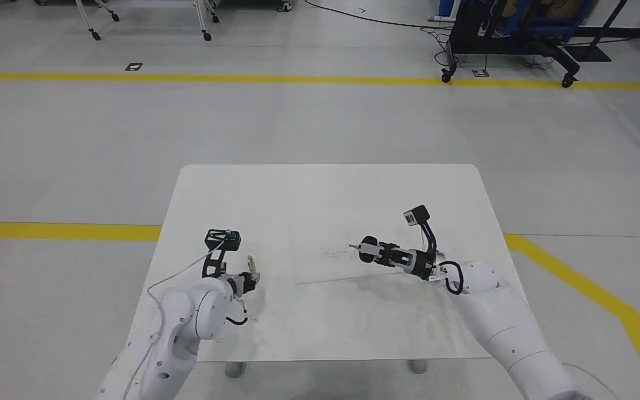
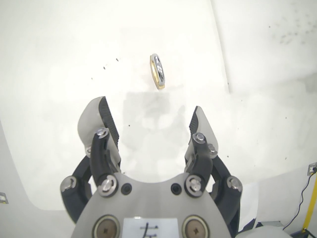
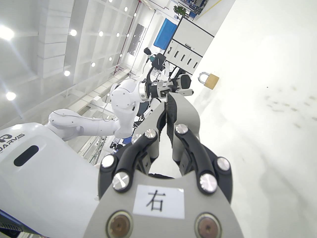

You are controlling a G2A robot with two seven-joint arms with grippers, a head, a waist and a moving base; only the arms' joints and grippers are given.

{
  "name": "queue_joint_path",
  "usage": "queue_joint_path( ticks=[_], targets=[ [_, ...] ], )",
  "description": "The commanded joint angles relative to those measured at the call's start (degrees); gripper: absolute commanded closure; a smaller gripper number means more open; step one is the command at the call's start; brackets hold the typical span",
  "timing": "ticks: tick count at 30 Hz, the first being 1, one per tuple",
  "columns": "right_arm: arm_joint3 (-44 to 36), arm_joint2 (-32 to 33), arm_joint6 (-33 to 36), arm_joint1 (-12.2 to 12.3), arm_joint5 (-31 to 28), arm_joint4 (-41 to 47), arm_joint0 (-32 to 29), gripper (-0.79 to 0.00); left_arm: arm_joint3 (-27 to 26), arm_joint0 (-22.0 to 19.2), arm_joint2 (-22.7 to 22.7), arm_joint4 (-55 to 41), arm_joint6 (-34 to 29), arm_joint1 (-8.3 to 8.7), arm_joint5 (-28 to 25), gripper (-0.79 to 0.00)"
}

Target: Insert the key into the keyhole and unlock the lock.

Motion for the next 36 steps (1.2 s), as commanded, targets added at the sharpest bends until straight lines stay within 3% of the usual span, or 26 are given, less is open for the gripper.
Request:
queue_joint_path(
  ticks=[1,3,10,23,25,26,36],
  targets=[
    [0.0,0.0,0.0,0.0,0.0,0.0,0.0,0.0,1.32,-2.11,1.12,-1.51,0.33,-0.51,1.13,-0.348],
    [0.0,0.0,0.0,0.0,0.0,0.0,0.0,0.0,2.86,-3.82,1.45,-2.45,0.72,-0.89,2.13,-0.292],
    [0.0,0.0,0.0,0.0,0.0,0.0,0.0,0.0,6.52,-7.54,3.59,-1.77,-1.37,-1.72,2.58,-0.286],
    [0.0,0.0,0.0,0.0,0.0,0.0,0.0,0.0,9.96,-9.5,4.14,-3.8,-2.41,-2.62,2.24,-0.2],
    [0.0,0.0,0.0,0.0,0.0,0.0,0.0,0.0,10.38,-9.72,4.24,-3.66,-2.65,-2.71,2.1,-0.139],
    [0.0,0.0,0.0,0.0,0.0,0.0,0.0,0.0,10.55,-9.86,4.35,-3.46,-2.85,-2.75,1.94,0.0],
    [0.0,0.0,0.0,0.0,0.0,0.0,0.0,0.0,11.78,-10.27,5.32,-1.69,-3.25,-3.15,0.52,0.0]
  ],
)
